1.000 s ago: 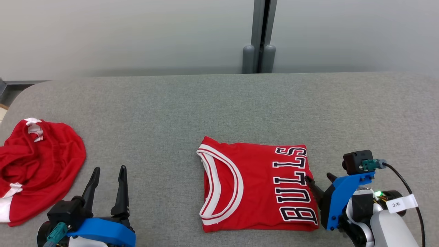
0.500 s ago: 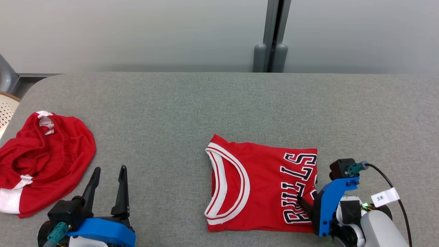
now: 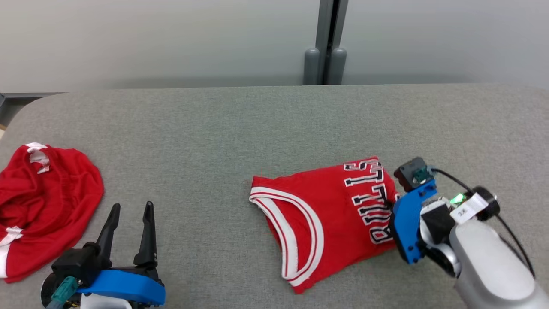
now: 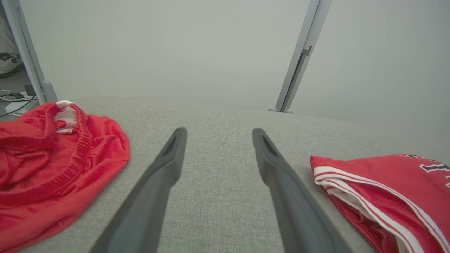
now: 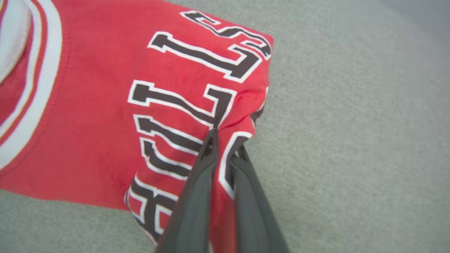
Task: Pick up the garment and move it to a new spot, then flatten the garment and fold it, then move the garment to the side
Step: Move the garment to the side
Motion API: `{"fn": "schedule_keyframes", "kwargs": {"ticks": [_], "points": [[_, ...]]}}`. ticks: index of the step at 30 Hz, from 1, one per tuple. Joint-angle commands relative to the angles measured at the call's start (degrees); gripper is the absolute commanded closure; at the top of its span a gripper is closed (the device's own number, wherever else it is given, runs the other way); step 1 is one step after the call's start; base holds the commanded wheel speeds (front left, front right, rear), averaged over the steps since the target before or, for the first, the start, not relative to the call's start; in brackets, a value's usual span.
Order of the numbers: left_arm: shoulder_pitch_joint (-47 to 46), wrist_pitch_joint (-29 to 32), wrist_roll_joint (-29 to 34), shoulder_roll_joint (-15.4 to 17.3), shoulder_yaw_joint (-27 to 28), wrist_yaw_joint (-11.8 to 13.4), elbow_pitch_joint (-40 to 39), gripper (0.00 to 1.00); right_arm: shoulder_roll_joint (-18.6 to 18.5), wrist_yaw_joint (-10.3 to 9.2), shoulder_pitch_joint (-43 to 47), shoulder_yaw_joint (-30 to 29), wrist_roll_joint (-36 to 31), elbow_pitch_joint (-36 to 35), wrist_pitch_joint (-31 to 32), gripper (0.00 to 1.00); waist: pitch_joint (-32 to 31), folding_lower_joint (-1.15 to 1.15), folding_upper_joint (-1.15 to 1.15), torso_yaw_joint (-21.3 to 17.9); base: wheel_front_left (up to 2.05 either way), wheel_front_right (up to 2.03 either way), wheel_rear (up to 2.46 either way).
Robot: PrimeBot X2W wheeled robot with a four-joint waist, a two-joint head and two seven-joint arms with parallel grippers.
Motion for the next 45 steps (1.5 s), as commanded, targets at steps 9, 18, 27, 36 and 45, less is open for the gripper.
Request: {"fn": "schedule_keyframes", "kwargs": {"ticks": [9, 18, 27, 36, 45], "points": [[-3.0, -0.9, 0.0, 0.4, 1.1, -0.2, -4.5, 0.00, -17.1, -0.02, -14.9, 15.6, 4.0, -3.0, -4.8, 1.00, 6.7, 0.00, 0.00, -8.1, 0.00, 0.00, 0.00], [-9.1, 0.2, 1.6, 2.5, 0.3, -0.4, -8.8, 0.00, -28.1, -0.01, -25.6, 19.1, 5.5, 0.9, -13.2, 1.00, 15.3, 0.00, 0.00, -14.8, 0.00, 0.00, 0.00], [-13.1, 2.4, 3.0, 5.2, 0.3, -0.4, -12.8, 0.00, -30.1, -0.02, -28.4, 11.6, 1.1, 8.0, -19.9, 1.00, 22.2, 0.00, 0.00, -18.2, 0.00, 0.00, 0.00], [-14.1, 3.4, 2.9, 6.6, 0.0, -0.6, -14.1, 0.00, -27.2, -0.03, -27.9, 3.0, -7.1, 11.5, -25.0, 1.00, 24.6, 0.00, 0.00, -19.2, 0.00, 0.00, 0.00], [-13.6, 2.4, 2.4, 5.8, -0.7, -0.5, -12.4, 0.00, -23.8, -0.01, -24.6, -4.3, -12.7, 14.1, -24.7, 0.00, 22.4, 0.00, 0.00, -17.5, 0.00, 0.00, 0.00]]}}
